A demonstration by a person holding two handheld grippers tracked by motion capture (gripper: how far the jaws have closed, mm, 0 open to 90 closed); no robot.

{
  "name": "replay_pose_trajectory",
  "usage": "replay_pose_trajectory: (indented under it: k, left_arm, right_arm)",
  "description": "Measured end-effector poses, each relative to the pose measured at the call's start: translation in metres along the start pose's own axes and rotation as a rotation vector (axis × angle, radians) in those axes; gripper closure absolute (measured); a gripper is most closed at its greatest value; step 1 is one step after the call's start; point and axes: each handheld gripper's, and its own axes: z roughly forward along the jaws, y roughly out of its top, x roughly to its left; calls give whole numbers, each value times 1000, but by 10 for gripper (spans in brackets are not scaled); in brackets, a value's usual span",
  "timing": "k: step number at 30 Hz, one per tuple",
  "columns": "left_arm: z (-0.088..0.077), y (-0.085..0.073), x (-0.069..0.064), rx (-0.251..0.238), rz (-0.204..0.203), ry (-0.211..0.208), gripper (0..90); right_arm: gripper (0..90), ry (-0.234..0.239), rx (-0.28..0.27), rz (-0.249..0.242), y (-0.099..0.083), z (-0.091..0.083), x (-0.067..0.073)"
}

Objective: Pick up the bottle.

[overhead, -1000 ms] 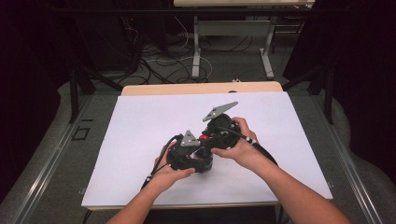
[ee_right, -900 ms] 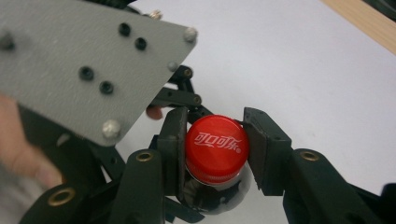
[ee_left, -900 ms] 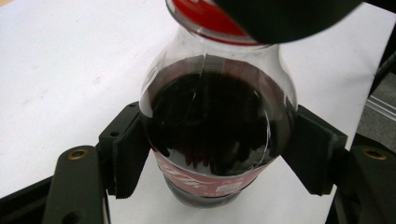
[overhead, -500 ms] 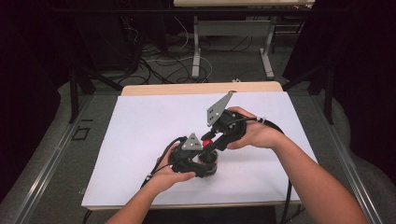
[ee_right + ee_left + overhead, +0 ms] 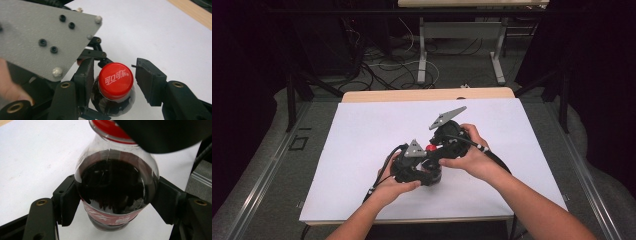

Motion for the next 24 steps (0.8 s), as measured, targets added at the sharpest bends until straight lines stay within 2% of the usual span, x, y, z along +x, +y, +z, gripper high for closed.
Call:
replay_pose_trajectory:
  k: [1, 2, 5, 9, 11, 14, 15, 16, 17, 18, 19, 20, 21, 23, 24]
  left_arm:
    - [1, -1, 0, -17, -6, 8, 302]
    - [0, 0, 0, -11, -6, 13, 301]
    - [1, -1, 0, -22, -21, 22, 302]
    - [0, -1, 0, -14, -28, 22, 302]
    - [0, -1, 1, -13, -23, 17, 302]
    - [0, -1, 0, -16, -19, 11, 302]
    - [0, -1, 0, -16, -17, 6, 302]
    - [0, -1, 0, -23, -23, 0, 302]
    - [0, -1, -1, -16, -25, -12, 302]
    - [-3, 0, 0, 9, 0, -30, 302]
    - [-3, 0, 0, 9, 0, -30, 301]
    - [-1, 0, -1, -28, -3, -28, 302]
    - [-1, 0, -1, -28, 6, -34, 301]
    - [-1, 0, -2, -25, 17, -39, 302]
    - [-3, 1, -3, -10, 35, -58, 301]
  right_arm:
    - [491, -24, -15, -3, 0, 1, 2]
    - [491, -40, -23, 9, -1, 1, 4]
    - [523, -67, -44, 38, -1, 1, 8]
    - [587, -84, -31, 19, -2, 5, 9]
    - [592, -62, -29, 11, -2, 5, 7]
    - [607, -9, -36, -39, -1, 4, 1]
    - [607, 31, -17, -62, 0, 3, -1]
    - [608, 57, -17, -113, 0, 3, -4]
    - [608, 97, -6, -132, 1, 3, -8]
    - [608, 129, 6, -158, 3, 3, -12]
    - [609, 171, 10, -209, 4, 3, -15]
    - [610, 192, 13, -250, 5, 3, -18]
    - [610, 233, 18, -284, 7, 3, -21]
    - [610, 284, 31, -351, 9, 2, -25]
    - [610, 316, 32, -394, 9, 2, -26]
